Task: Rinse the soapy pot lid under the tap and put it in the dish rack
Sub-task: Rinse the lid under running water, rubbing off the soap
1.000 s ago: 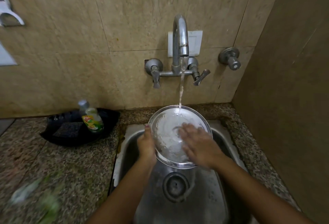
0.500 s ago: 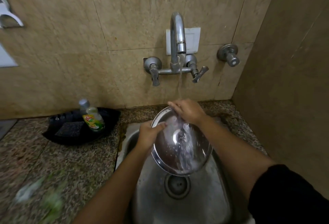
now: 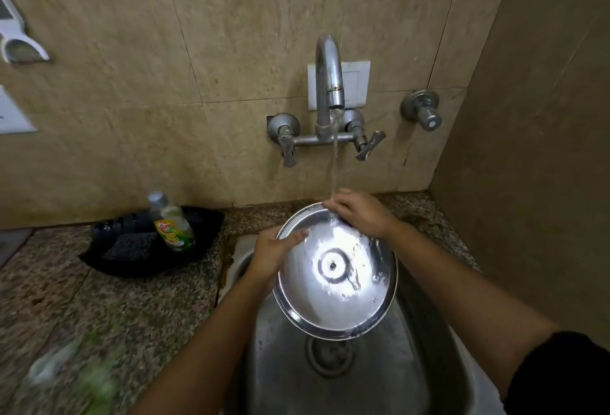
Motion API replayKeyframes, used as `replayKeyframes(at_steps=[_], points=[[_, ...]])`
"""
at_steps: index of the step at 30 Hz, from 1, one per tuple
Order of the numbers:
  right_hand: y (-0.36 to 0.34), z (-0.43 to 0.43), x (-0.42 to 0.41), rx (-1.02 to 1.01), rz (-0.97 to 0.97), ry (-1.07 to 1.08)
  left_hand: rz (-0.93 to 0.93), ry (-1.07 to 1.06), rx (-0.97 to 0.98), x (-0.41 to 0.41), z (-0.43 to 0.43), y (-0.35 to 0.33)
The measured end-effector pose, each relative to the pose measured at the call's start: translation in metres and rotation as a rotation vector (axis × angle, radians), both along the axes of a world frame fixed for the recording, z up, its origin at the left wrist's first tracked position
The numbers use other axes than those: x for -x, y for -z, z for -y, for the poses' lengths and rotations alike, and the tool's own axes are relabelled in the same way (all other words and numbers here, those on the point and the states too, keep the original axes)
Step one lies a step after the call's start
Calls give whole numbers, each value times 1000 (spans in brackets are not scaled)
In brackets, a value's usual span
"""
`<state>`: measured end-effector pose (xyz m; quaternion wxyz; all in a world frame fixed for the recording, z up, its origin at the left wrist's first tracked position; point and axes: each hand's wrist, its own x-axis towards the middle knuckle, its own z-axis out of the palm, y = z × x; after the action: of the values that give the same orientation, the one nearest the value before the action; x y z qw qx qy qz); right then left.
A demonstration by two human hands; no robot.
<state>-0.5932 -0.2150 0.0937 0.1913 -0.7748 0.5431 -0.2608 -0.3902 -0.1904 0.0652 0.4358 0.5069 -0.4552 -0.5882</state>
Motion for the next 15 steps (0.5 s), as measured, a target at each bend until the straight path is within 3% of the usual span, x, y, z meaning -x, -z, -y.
replayKeyframes(at_steps=[3, 5, 9, 11, 15], points=[[-15, -6, -35, 109, -202, -225, 86, 73, 138, 10, 0, -4], [-17, -6, -40, 178, -250, -262, 87, 57, 156, 13, -1, -4], [-5, -7, -6, -6, 310, 137, -103, -40, -9, 2, -5, -1], [-3, -7, -1, 4, 402, 212, -100, -35, -42, -1, -5, -3], [-21, -12, -31, -9, 39, -33, 142, 211, 32, 3, 9, -17]])
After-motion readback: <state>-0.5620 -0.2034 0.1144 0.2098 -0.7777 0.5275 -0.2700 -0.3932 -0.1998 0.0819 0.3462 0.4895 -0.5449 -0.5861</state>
